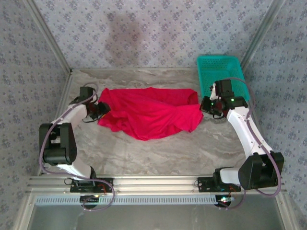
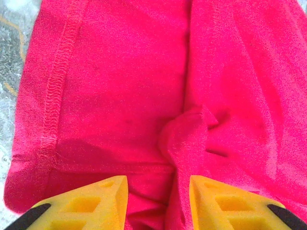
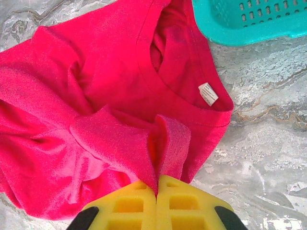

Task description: Fold the inside-out t-shirt

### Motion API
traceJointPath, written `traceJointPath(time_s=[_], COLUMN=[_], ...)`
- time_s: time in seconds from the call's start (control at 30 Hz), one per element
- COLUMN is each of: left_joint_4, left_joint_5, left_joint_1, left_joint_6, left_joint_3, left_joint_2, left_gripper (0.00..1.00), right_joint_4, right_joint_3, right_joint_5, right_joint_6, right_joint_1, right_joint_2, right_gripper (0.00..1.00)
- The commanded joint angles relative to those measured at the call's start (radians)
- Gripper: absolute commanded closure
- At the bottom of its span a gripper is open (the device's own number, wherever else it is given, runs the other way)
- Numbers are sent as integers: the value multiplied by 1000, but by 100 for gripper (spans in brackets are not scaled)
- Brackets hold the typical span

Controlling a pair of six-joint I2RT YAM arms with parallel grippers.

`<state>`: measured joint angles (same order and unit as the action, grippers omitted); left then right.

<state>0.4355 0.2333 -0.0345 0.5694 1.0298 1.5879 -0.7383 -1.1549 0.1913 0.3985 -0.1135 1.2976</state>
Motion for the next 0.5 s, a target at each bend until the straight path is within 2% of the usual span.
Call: traceJointPath(time_s=[0.0,0.13,0.27,0.37,0.47], left_joint_4=[163,247,368,418,391], left_joint_5=[-206,-281,-325,-301,-260], left_joint_1=[-78,-147,-148,-143,-158], left_joint_6=[-65,-64,-30,29,83], left_joint_3=[76,165,272,352,383], left_joint_2=[-27,36,135,189,206], left_gripper=[59,53,52,54,55], right_joint_4=[8,11,14,22,29], right_joint_3=[-12,-11,-8,0,5], right_joint_5=[-2,3,6,13,19], right_joint_6=[-4,-4,0,6,11], right_joint_1=[4,0,-6,-12,-19], right_joint_2=[4,6,8,14,22], right_gripper=[100,100,100,100,100])
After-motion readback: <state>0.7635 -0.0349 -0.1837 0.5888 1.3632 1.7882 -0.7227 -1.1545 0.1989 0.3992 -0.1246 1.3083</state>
